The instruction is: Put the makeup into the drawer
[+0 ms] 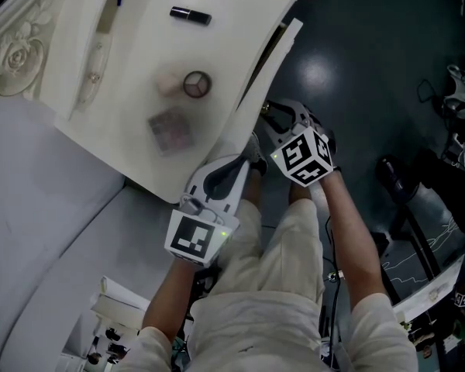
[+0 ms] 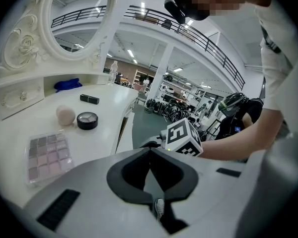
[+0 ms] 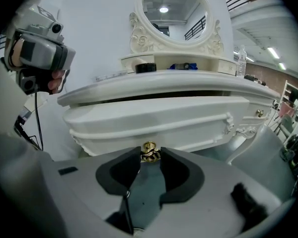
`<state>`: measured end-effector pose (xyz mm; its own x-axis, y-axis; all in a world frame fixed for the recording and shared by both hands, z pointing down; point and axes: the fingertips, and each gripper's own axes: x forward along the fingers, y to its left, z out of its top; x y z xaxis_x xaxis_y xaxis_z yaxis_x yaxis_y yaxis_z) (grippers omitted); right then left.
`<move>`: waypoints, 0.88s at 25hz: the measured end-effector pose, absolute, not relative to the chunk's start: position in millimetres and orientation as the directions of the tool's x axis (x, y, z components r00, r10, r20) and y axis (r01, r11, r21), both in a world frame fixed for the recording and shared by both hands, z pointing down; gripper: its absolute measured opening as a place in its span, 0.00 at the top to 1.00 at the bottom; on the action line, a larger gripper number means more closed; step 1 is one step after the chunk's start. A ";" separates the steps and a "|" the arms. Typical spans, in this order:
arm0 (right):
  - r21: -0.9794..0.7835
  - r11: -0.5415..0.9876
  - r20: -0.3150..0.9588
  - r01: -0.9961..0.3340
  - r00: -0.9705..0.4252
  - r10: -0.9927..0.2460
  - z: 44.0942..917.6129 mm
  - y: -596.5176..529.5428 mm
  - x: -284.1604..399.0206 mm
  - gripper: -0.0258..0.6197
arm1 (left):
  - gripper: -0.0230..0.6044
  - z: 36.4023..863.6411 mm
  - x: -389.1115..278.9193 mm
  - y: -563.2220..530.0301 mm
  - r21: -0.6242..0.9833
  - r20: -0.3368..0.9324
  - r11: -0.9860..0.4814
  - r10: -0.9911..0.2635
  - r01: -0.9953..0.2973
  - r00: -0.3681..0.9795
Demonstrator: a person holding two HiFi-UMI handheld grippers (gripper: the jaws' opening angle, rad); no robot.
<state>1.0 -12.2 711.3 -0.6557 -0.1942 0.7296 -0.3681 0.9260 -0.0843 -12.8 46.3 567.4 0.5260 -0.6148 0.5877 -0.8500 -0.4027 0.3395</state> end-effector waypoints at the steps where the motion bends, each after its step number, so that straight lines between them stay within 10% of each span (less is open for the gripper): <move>1: -0.085 0.925 0.732 -0.370 -0.654 -0.194 711.2 -10.7 5.4 0.77 | 0.95 567.2 -9.4 46.2 0.340 0.587 -0.406 -0.613 -0.848 0.529; 22: -0.112 0.908 0.775 -0.404 -0.608 -0.175 710.9 33.2 105.9 0.77 | 0.95 567.8 48.9 41.8 0.350 0.584 -0.432 -0.593 -0.831 0.554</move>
